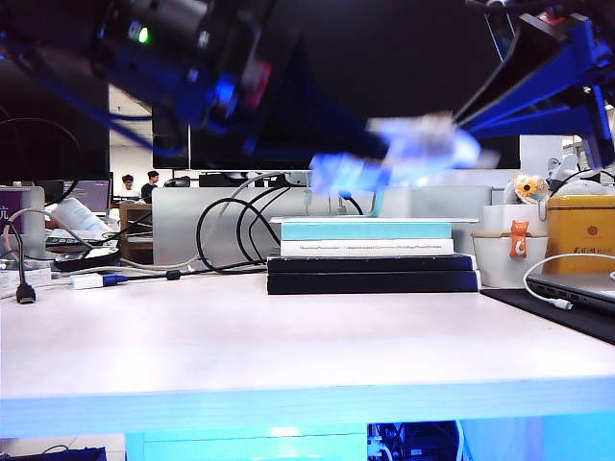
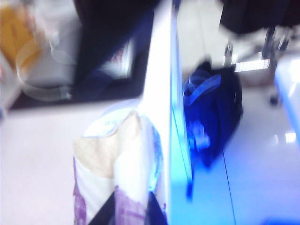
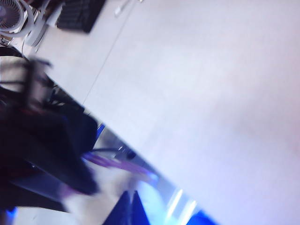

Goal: Pick up a packet of tissues from the table with the left hand, then take a tissue from it with the right hand.

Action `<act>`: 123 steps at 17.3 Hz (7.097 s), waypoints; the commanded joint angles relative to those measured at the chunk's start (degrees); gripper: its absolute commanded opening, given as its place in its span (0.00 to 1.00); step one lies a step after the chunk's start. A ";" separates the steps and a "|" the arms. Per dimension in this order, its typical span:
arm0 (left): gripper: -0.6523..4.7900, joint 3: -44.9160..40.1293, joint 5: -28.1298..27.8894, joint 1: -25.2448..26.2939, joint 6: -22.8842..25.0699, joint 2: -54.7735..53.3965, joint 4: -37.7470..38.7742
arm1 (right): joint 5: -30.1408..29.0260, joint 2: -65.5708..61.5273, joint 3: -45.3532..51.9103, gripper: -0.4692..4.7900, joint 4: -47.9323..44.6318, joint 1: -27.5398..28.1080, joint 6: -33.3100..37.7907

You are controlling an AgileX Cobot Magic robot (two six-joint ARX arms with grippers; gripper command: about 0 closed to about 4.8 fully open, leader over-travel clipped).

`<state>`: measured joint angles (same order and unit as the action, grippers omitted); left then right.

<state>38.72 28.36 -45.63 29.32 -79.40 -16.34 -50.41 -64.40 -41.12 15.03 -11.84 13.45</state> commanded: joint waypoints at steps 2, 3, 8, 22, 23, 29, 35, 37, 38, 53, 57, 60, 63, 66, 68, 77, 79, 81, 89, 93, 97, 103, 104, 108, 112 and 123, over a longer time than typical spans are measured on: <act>0.22 0.44 -0.50 0.00 2.19 0.11 1.66 | -1.46 0.13 -0.13 0.18 -1.29 -0.02 1.57; 0.22 0.44 0.04 0.00 3.98 0.11 -0.22 | -7.04 0.13 -0.13 0.36 1.22 0.00 2.84; 0.21 0.46 5.49 -0.22 4.26 0.11 -3.93 | -7.41 0.11 -0.13 0.36 2.80 0.00 2.84; 0.22 0.46 5.97 -0.96 1.03 -2.27 -9.51 | -6.25 -1.79 -0.13 0.09 0.90 0.00 2.36; 0.22 0.46 3.72 -0.94 0.61 -2.27 -8.79 | -4.52 -1.79 -0.13 0.09 -0.02 0.00 1.46; 0.70 0.46 -3.65 -0.90 0.66 -2.27 -2.51 | 1.68 -1.81 -0.13 0.09 -2.23 0.02 0.02; 1.00 0.44 -10.97 -0.83 -1.62 -2.27 -4.83 | 0.44 -1.88 -0.13 0.09 -1.88 0.02 0.31; 1.00 0.44 -7.50 -0.83 -4.57 -2.91 -7.34 | -0.72 -1.88 -0.13 0.09 -2.95 0.02 1.88; 1.00 0.44 -7.76 -0.83 -5.84 -3.39 -8.28 | -1.07 -1.88 -0.13 0.09 -3.89 0.02 3.34; 0.43 0.44 -4.96 -0.85 -9.60 -6.01 -15.87 | -5.18 -2.01 -0.13 0.35 -6.34 -0.02 6.05; 0.43 0.44 -4.96 -0.85 -8.13 -6.01 -12.37 | -4.59 -1.99 -0.15 0.35 -9.68 0.04 7.89; 0.43 0.44 -5.01 -0.85 -7.96 -5.99 -12.31 | -5.01 -1.99 -0.15 0.35 -9.90 0.04 9.29; 0.43 0.44 -4.98 -0.83 -6.80 -5.99 -12.39 | -5.05 -1.99 -0.15 0.34 -5.64 0.04 9.05; 0.43 0.44 -4.98 -0.83 -6.75 -5.99 -12.94 | -6.99 -1.99 -0.15 0.32 -4.63 0.04 9.09; 0.43 0.46 -4.96 -0.85 -5.73 -5.99 -13.07 | -7.80 -1.99 -0.15 0.29 -4.52 0.04 9.09; 0.43 0.44 -6.27 -0.81 -5.29 -6.01 -9.88 | 4.13 -3.04 -0.15 0.08 -5.70 0.07 2.95; 0.43 0.42 -8.22 -0.66 -4.87 -6.01 -7.23 | 4.35 -3.04 -0.15 0.08 -7.98 0.07 3.72; 0.43 0.42 -8.24 0.04 -4.61 -6.01 -5.84 | 4.55 -3.04 -0.15 0.08 -8.72 0.07 4.15; 0.43 0.42 -15.54 9.68 -4.94 -5.99 0.42 | 12.00 -3.74 -0.15 0.08 -12.85 0.07 4.11; 0.43 0.39 -15.12 13.07 -5.95 -5.99 0.42 | 13.29 -9.16 -0.13 0.08 -14.03 0.04 4.04; 0.43 0.24 -11.15 13.77 -5.51 -6.01 -0.74 | 13.46 -16.68 -0.13 0.08 -19.43 0.07 3.85; 0.42 -2.69 -11.47 15.56 -5.99 -6.45 -5.51 | 19.52 -21.29 -0.13 0.08 -21.81 0.07 3.08; 0.42 -3.08 -11.63 16.13 -5.99 -6.45 -5.62 | 20.39 -21.27 -0.13 0.08 -22.32 0.07 3.02; 0.45 -3.34 -12.26 16.33 -6.01 -6.45 -5.07 | 21.68 -21.29 -0.13 0.21 -22.99 0.04 3.02; 1.00 -3.34 -15.10 16.33 -8.11 -6.45 -5.35 | 28.04 -21.29 -0.13 0.74 -22.82 0.04 3.04; 1.00 -3.32 -19.56 16.28 -13.00 -6.29 -6.03 | 18.84 -20.06 -0.15 0.72 -24.98 -0.37 6.47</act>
<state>35.27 8.75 -29.36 17.02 -85.84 -21.50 -34.35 -85.17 -41.08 -7.49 -11.92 19.66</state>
